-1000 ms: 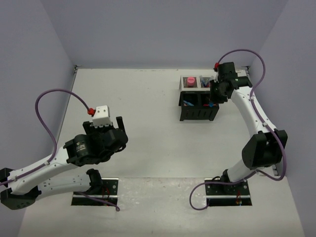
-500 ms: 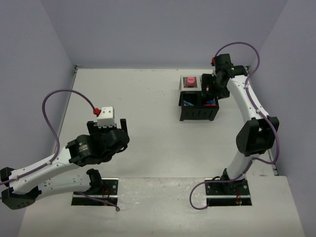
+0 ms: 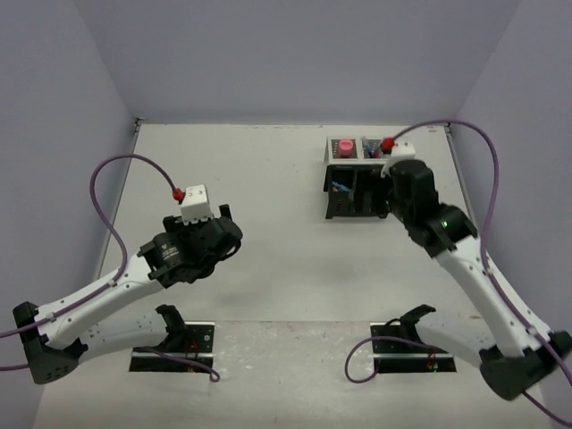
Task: Sort the stationery into containers
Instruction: Reset both arms
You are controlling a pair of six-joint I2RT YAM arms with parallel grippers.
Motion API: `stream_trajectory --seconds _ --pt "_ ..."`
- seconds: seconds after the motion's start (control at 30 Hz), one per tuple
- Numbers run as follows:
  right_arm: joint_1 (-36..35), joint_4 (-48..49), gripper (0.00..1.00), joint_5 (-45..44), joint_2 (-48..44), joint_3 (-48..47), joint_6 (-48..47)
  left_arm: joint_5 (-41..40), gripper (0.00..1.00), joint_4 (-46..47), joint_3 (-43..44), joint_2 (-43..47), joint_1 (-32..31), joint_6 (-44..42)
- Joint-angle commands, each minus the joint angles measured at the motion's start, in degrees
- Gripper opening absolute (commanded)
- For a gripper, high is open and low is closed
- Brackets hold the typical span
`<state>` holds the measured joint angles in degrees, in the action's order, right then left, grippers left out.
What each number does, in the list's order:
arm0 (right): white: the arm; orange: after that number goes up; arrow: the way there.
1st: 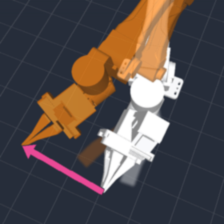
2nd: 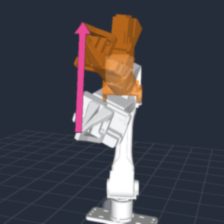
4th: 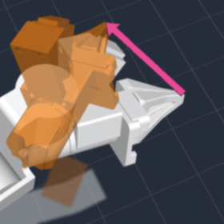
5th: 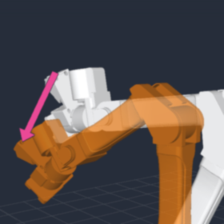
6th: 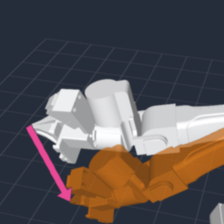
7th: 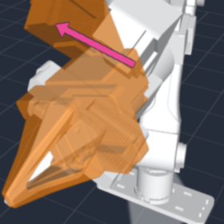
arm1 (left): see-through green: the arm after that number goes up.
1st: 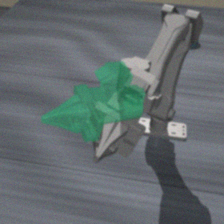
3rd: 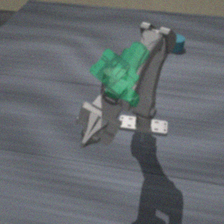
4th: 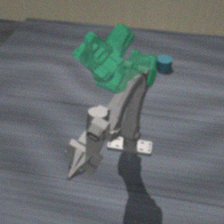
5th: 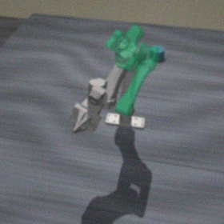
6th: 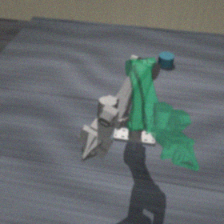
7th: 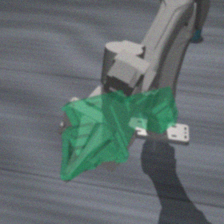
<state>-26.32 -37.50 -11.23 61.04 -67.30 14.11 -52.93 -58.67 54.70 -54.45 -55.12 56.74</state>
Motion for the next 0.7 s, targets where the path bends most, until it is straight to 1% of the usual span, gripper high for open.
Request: stream_trajectory --seconds 0.0,0.03,0.07,0.1,0.13,0.2,0.3,0.37,0.43,0.5,0.57,0.67 --pt "-2.68 17.85 0.99 -12.07 -15.15 13.63 2.41 8.31 1.00 16.43 -1.88 -1.36 1.77 -6.05" --pt "-2.68 18.22 0.99 -13.91 -18.05 15.57 1.89 9.14 1.00 19.35 -2.75 -1.11 2.81 -9.09" --pt "-2.68 17.42 0.99 -15.79 -21.14 17.04 1.17 12.55 1.00 22.28 -3.08 -0.85 5.78 -13.42" --pt "-2.68 14.57 0.99 -17.83 -24.42 17.54 1.17 16.85 1.00 25.26 -2.98 -0.62 11.29 -16.02" --pt "-2.68 11.11 0.99 -18.97 -25.53 16.44 1.86 17.43 1.00 26.19 -2.77 -0.29 15.22 -16.56" --pt "-2.68 -0.97 0.99 -22.41 -27.07 11.56 5.98 21.85 1.00 27.35 -2.08 1.31 23.57 -20.84" --pt "-2.68 -10.68 0.99 -27.21 -28.48 8.34 10.47 17.89 1.00 22.44 1.68 3.23 24.53 -22.23" --pt "-2.68 -13.22 0.99 -29.63 -31.19 8.55 9.38 18.58 1.00 19.94 4.26 5.31 24.53 -23.82" --pt "-2.68 -13.65 0.99 -31.77 -33.20 9.62 8.31 17.56 1.00 17.94 4.78 8.06 24.53 -25.25" --pt "-2.68 -12.32 0.99 -32.42 -36.47 10.47 7.75 13.38 1.00 16.71 4.34 10.59 24.53 -27.03" --pt "-2.68 -9.99 0.99 -29.19 -39.27 12.61 6.10 9.27 1.00 18.33 1.77 14.52 24.53 -29.04" --pt "-2.68 -8.19 0.99 -25.75 -41.55 14.24 5.94 6.28 1.00 20.91 -3.47 18.63 24.53 -30.07"
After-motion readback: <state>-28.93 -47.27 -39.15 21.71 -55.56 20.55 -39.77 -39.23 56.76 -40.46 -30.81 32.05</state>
